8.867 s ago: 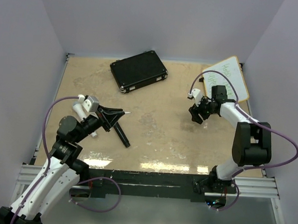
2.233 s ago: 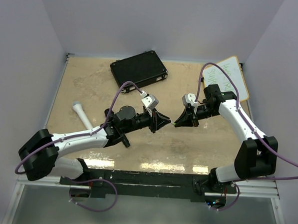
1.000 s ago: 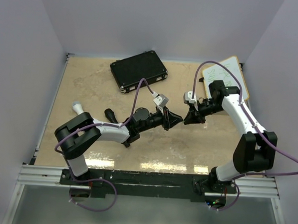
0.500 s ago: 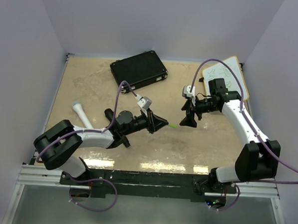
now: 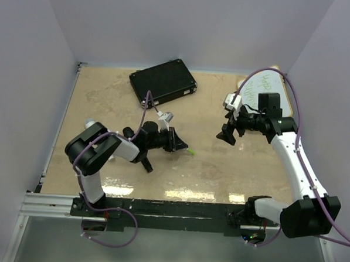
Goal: Write a sentence on the whiteboard
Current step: Put down the whiteboard marker at the center of the board, then reset both arms
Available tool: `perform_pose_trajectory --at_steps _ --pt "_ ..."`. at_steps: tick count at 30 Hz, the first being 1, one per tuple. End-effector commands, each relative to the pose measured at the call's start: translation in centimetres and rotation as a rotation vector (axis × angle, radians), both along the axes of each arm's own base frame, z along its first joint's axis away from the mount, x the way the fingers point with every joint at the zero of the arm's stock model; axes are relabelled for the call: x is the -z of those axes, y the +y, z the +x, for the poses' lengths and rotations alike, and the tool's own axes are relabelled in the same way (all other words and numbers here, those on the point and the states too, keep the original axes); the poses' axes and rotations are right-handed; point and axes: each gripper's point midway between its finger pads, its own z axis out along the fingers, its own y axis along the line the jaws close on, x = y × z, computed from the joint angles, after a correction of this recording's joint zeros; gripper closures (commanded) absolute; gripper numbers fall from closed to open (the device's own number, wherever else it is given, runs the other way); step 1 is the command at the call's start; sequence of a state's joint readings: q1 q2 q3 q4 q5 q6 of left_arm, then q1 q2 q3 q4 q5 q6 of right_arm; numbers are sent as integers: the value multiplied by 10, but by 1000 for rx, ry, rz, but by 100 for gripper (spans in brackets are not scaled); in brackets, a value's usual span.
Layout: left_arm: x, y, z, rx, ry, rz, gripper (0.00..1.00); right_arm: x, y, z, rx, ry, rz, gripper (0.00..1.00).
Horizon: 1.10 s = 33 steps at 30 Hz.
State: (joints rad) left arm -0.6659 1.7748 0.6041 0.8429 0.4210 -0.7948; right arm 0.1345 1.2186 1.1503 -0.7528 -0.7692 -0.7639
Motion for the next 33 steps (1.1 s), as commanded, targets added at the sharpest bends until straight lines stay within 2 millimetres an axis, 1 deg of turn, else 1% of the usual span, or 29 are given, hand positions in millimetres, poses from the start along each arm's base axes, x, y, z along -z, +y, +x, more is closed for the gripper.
perform_pose_trajectory --at_steps 1,2,3,4,5,6,7,8,10,11,12,13,14,15,16,17,18,20,21,22,23,24,25,26,28,29,30,32,33 --pt "-14 -10 16 26 58 -111 56 -1 -5 -5 69 -4 17 1" --pt "-12 -6 23 -2 62 -102 45 -1 -6 -5 81 -12 13 1" --pt "-14 -1 25 -19 69 -85 33 1 -8 -7 89 -5 11 1" --pt "-17 4 28 -41 63 -68 27 -1 -9 -8 96 -14 11 1" --pt "-19 12 39 -86 15 -24 22 -2 -9 -7 104 -19 11 1" --pt "-23 22 37 -111 27 37 15 -2 -11 -7 120 -17 10 1" --pt "-34 25 44 -131 -5 68 14 -5 -13 -5 136 -25 10 1" --pt "-38 35 53 -168 -60 133 13 -8 -14 -3 146 -34 12 1" --pt "-56 51 50 -200 -91 210 11 -17 -20 4 199 -48 17 1" --pt "-70 60 58 -234 -153 253 7 -24 -21 9 225 -63 28 1" --pt "-85 69 53 -249 -179 277 3 -34 -23 13 256 -70 45 1" --pt "-95 75 54 -264 -207 295 2 -40 -27 16 279 -79 52 1" --pt "-113 84 63 -300 -273 343 2 -49 -32 21 313 -99 65 1" --pt "-113 97 56 -299 -252 416 1 -63 -34 24 349 -108 96 1" --pt "-134 100 61 -319 -292 426 1 -70 -40 27 379 -119 106 1" --pt "-141 112 65 -350 -333 483 1 -78 -42 29 393 -131 120 1" --pt "-151 120 61 -362 -349 504 0 -91 -44 30 420 -139 150 1" --pt "-174 128 60 -380 -412 508 0 -106 -50 32 459 -160 186 1" --pt "-196 132 52 -392 -458 468 0 -116 -50 32 490 -149 231 1" --pt "-211 134 48 -404 -489 431 0 -122 -54 32 530 -150 255 1" --pt "-219 133 41 -402 -493 381 0 -132 -60 36 589 -168 280 1" --pt "-245 137 29 -414 -546 302 0 -137 -60 36 627 -143 323 1" --pt "-251 138 21 -407 -562 272 0 -142 -59 36 626 -145 333 1" --pt "-271 143 8 -415 -597 215 0 -152 -60 35 642 -157 347 1" --pt "-282 151 -2 -430 -620 194 0 -165 -67 36 695 -179 371 1" --pt "-293 162 -8 -467 -647 188 0 -176 -69 35 717 -194 397 1" --pt "-290 168 -10 -483 -639 210 0 -181 -77 36 768 -218 398 1" --pt "-290 180 -14 -514 -638 253 0 -192 -84 34 822 -245 441 1" --pt "-292 183 -15 -521 -639 261 0 -194 -88 34 853 -253 446 1"
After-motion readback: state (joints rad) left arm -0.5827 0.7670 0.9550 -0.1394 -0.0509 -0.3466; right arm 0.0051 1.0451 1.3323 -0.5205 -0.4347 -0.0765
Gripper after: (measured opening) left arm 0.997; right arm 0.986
